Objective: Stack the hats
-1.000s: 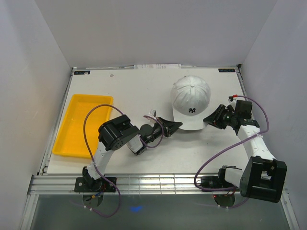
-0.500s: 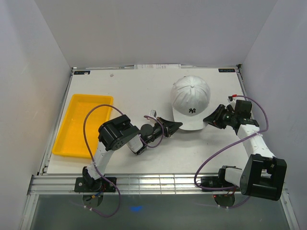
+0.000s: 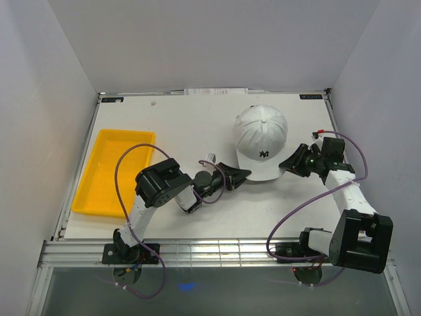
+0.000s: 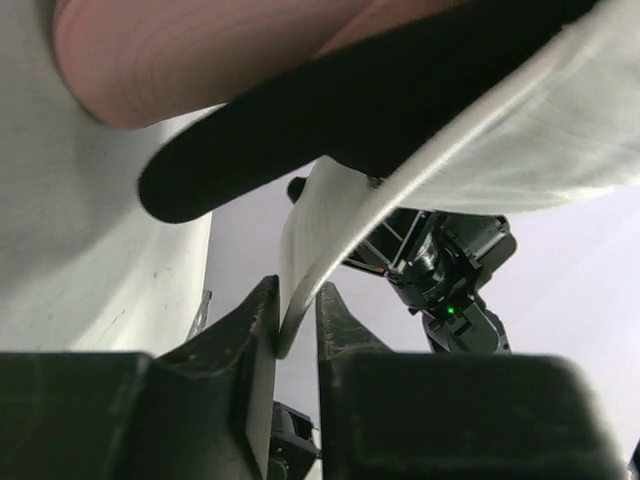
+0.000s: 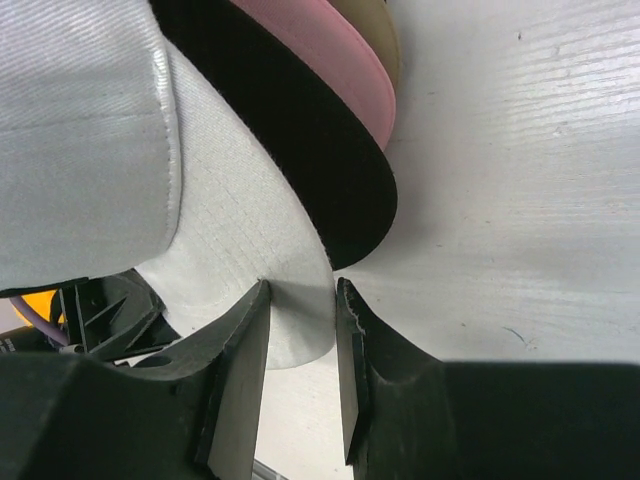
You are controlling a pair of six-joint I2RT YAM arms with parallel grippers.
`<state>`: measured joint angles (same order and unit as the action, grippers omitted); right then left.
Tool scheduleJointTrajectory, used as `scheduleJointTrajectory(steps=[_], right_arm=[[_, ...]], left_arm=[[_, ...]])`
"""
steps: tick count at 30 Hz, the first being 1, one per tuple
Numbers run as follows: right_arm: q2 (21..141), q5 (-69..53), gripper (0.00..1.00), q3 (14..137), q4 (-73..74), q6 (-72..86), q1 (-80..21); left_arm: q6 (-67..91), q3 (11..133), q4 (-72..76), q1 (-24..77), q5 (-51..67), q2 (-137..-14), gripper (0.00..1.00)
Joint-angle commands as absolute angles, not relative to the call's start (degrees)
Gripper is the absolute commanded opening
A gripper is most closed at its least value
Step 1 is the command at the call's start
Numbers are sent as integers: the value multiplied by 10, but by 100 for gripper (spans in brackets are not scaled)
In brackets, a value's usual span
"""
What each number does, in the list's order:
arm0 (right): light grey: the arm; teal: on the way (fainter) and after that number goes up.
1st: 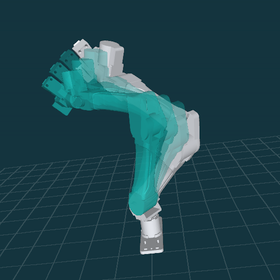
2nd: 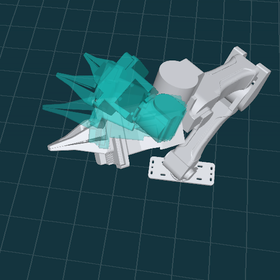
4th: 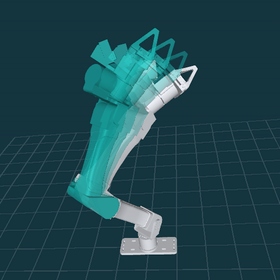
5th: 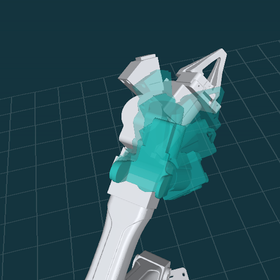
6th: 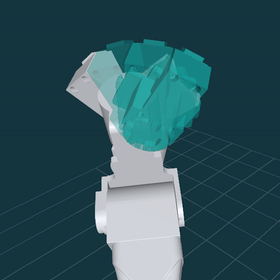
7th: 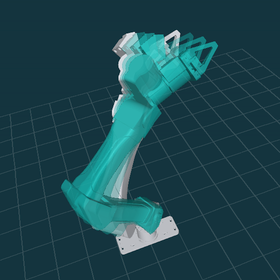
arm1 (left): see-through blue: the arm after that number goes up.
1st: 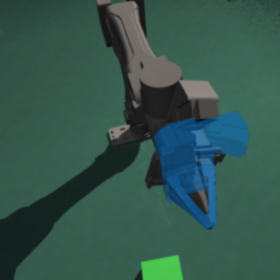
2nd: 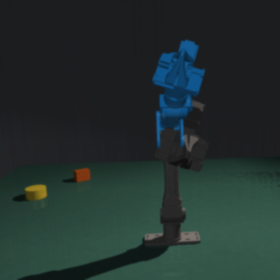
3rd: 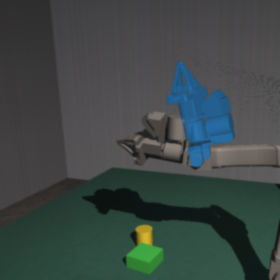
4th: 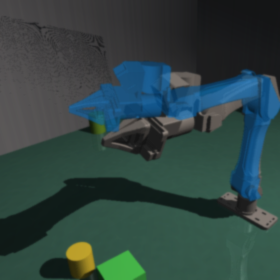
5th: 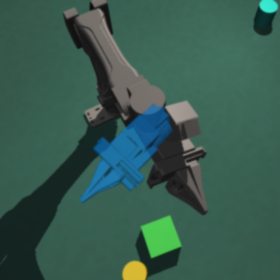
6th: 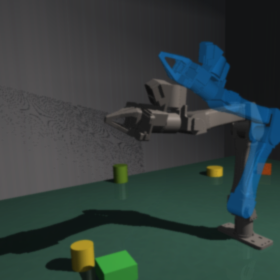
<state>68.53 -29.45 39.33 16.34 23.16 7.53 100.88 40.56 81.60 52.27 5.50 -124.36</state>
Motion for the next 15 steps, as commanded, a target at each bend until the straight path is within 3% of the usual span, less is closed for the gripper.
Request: scheduleJointTrajectory(steps=[1, 7, 15], right_arm=[[711, -251, 26, 376, 209, 223, 59], [706, -253, 27, 377, 210, 223, 59], [703, -254, 31, 382, 213, 221, 59]], left_arm=[[1007, 388, 648, 584, 197, -1266, 29], [992, 392, 631, 584, 199, -1252, 44], [976, 385, 621, 582, 195, -1230, 56]])
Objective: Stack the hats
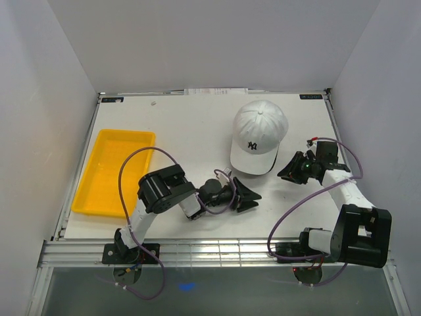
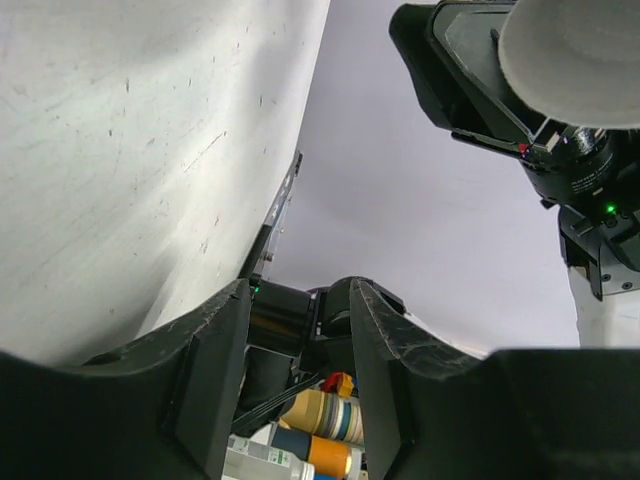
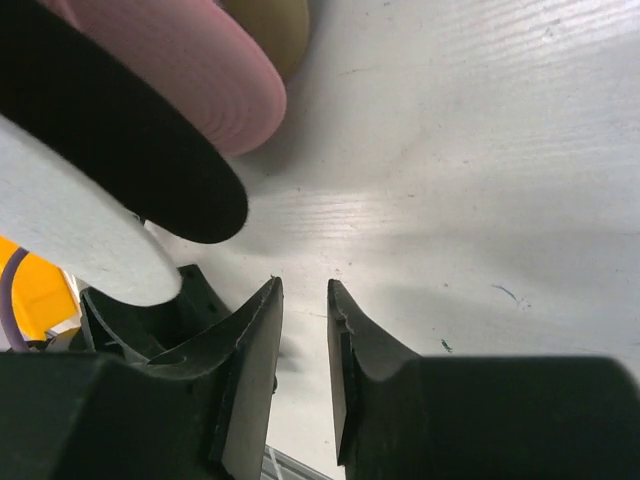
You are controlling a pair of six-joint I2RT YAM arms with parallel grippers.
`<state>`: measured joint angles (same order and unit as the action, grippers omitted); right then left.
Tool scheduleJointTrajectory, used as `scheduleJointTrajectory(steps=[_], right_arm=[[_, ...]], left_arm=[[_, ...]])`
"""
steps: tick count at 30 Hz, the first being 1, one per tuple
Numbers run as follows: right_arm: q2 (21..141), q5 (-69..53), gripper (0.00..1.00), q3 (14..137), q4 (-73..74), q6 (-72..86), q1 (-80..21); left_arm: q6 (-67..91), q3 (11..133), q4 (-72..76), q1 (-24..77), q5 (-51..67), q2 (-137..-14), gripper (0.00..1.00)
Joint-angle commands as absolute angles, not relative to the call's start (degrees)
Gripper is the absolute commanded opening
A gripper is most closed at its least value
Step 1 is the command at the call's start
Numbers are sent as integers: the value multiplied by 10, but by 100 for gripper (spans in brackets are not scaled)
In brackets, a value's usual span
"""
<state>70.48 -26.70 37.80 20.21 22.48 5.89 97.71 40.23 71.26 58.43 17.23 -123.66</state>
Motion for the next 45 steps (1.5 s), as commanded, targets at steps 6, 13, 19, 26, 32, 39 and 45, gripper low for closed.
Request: scheduleJointTrajectory(steps=[6, 13, 19, 26, 32, 39, 45], right_arm=[[702, -246, 38, 386, 218, 221, 59], [681, -245, 46, 381, 223, 223, 59], [629, -259, 54, 397, 248, 217, 60], [549, -267, 60, 467, 303, 211, 48], [514, -164, 63, 546, 342, 237, -97], [482, -139, 67, 584, 361, 230, -127], [478, -148, 71, 591, 350, 225, -127]], left_arm=[[949, 377, 570, 580, 201, -1188, 57], [906, 332, 515, 580, 216, -1109, 57], [816, 326, 402, 580, 246, -997, 57], [605, 460, -16, 581, 167, -815, 60], [479, 570, -247, 561, 67, -724, 63], [406, 645, -384, 504, 24, -627, 65], [367, 682, -433, 460, 25, -598, 66]])
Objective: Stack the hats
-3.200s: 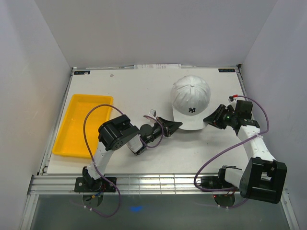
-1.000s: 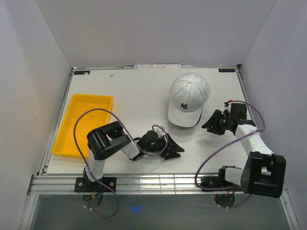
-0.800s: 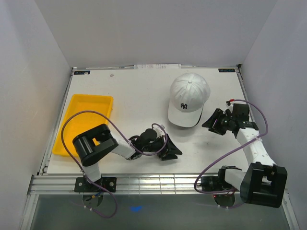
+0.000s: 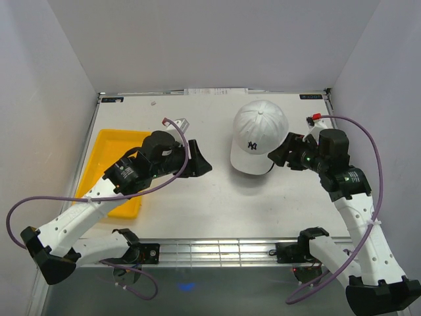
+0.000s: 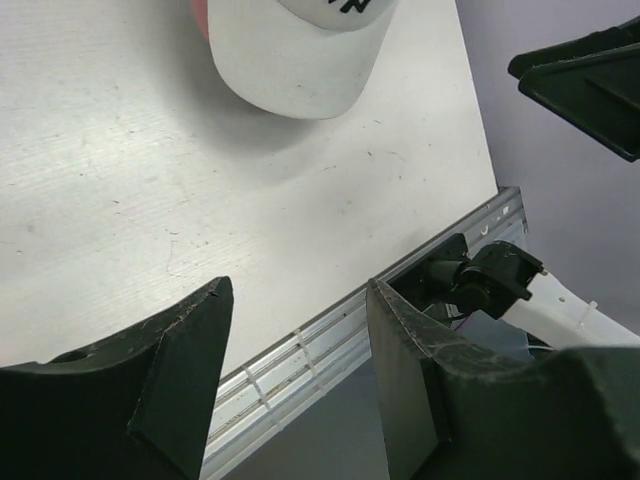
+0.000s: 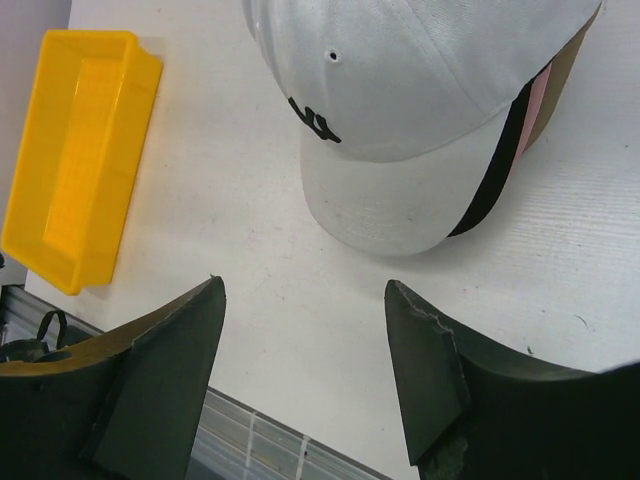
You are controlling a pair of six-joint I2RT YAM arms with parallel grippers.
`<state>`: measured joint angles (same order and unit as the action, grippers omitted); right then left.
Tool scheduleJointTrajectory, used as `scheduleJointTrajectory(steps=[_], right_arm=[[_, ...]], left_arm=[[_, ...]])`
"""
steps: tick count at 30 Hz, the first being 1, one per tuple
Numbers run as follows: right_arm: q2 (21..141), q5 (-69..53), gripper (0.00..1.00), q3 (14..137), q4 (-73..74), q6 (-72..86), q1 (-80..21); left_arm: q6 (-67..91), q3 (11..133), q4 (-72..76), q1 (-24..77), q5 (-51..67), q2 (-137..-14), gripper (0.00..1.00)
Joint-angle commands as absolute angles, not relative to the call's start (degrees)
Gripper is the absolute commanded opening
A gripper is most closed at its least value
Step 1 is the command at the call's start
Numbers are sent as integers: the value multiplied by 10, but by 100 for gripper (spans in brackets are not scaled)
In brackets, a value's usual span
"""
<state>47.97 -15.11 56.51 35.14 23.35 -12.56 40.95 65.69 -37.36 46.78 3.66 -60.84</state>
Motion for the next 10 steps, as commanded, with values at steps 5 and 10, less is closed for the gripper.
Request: scheduleJointTrajectory(steps=[5, 10], right_arm=[[483, -142, 72, 596, 362, 216, -127], [470, -132, 75, 587, 364, 206, -127]], left_arm=[[357, 707, -445, 458, 16, -607, 66], [356, 712, -447, 457, 18, -608, 66]])
